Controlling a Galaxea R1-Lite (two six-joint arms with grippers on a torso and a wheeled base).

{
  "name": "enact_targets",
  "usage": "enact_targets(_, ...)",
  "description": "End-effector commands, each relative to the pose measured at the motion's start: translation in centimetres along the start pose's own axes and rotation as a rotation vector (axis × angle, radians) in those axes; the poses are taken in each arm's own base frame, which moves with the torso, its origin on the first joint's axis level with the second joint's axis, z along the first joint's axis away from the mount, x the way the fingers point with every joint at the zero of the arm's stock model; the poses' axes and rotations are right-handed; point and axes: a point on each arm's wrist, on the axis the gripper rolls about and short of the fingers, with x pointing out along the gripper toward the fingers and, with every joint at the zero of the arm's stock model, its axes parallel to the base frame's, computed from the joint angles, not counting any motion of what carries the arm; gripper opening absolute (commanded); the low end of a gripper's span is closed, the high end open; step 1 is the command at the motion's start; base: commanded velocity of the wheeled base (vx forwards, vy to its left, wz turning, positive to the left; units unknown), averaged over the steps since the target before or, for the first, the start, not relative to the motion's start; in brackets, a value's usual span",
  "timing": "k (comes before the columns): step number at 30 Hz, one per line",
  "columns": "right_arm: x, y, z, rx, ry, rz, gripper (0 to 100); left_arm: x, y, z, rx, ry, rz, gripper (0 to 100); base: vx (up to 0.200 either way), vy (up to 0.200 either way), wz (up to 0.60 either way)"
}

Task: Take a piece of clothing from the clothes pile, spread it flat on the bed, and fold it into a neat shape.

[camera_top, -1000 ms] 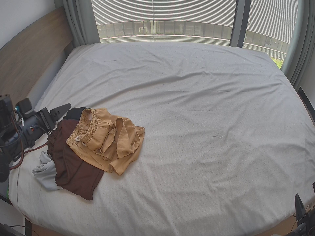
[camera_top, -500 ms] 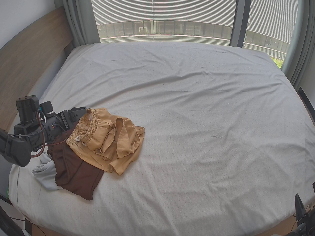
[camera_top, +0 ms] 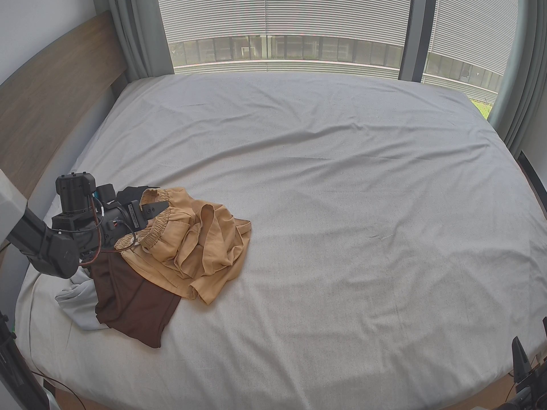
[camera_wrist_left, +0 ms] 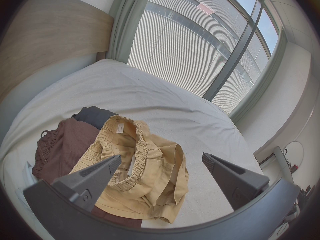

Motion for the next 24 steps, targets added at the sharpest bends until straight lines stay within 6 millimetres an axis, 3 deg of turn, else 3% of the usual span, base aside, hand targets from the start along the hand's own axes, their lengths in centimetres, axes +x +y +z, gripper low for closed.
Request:
enact_targets(1, 0.0, 0.0, -0.5, 0.0, 0.004, 0.0, 100, 1.8, 0.9, -0.8, -0.011, 0.032, -0.003, 100, 0.0, 0.0, 0.0)
enact_targets(13, 0.0, 0.0, -0.5, 0.0, 0.004, 0.0, 100, 5.0, 1.4, -1.5, -0.009, 0.048, -0.024, 100, 0.0, 0.0, 0.0)
enact_targets(24, 0.0, 0.0, -0.5, 0.0, 0.004, 0.0, 100, 6.6, 1.2, -2.0, -0.008, 0.064, -0.038, 100, 0.0, 0.0, 0.0)
